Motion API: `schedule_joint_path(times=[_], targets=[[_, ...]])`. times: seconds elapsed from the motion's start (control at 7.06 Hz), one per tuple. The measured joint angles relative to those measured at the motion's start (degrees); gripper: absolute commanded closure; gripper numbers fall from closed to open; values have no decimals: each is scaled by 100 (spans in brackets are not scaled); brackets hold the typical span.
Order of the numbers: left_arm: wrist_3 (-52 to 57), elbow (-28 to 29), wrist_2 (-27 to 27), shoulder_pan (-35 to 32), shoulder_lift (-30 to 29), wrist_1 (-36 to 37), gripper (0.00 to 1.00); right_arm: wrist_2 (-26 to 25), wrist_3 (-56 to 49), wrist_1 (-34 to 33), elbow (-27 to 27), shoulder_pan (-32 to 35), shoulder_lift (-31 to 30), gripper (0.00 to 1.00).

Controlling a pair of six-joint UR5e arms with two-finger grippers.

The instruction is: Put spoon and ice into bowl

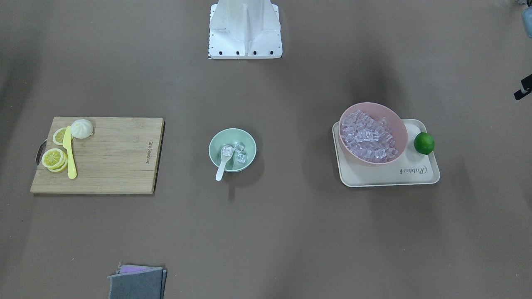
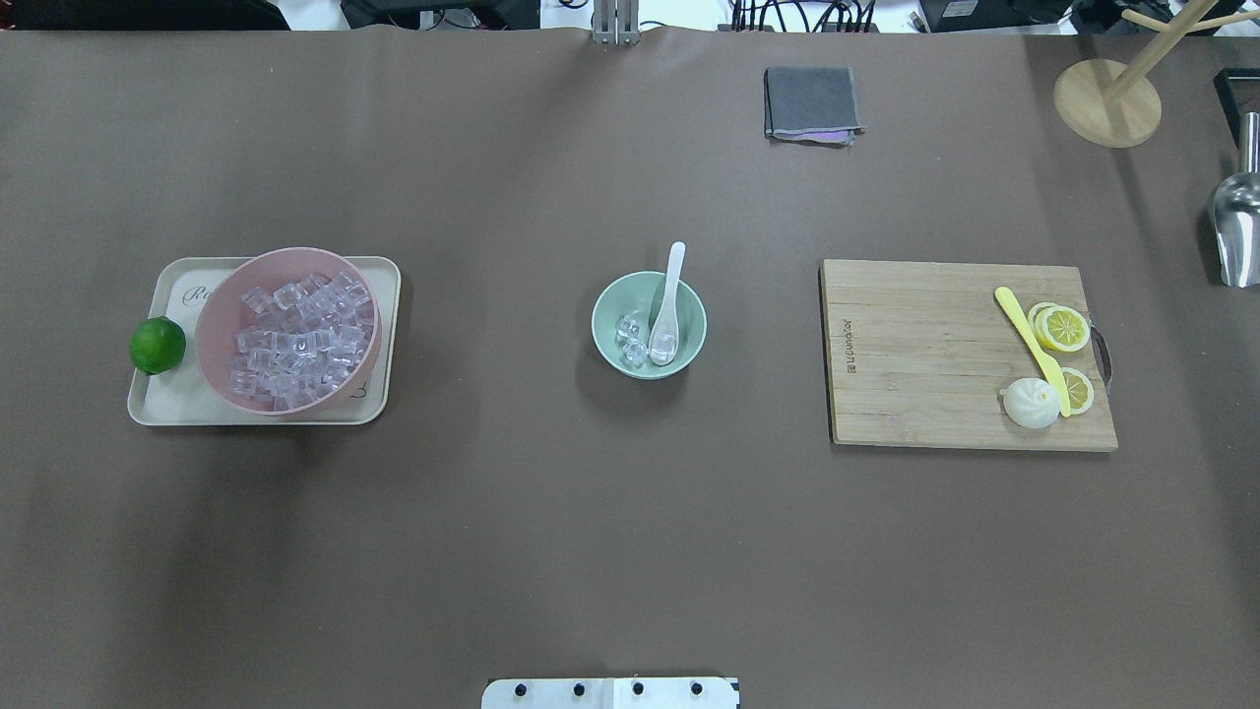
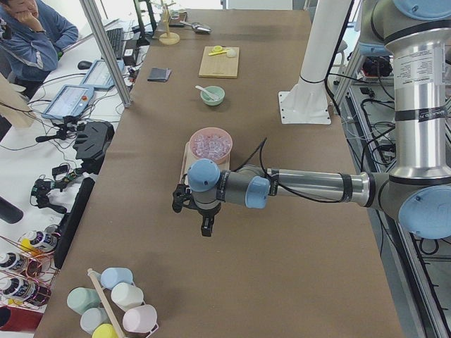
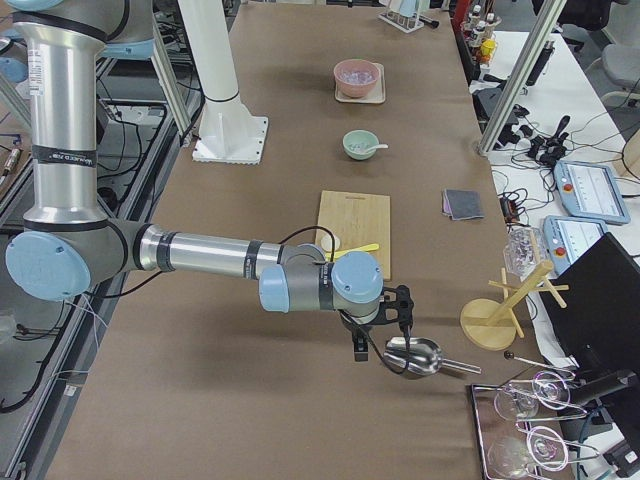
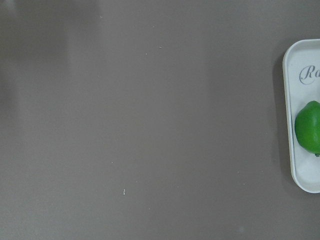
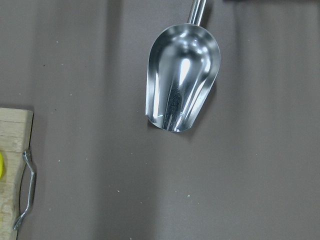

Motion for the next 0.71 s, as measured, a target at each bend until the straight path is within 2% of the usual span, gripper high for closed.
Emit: schedule_joint_path(times=[0.71], targets=[[-2, -42, 51, -4, 8, 5, 2, -37, 8, 9, -10, -56, 11, 0]])
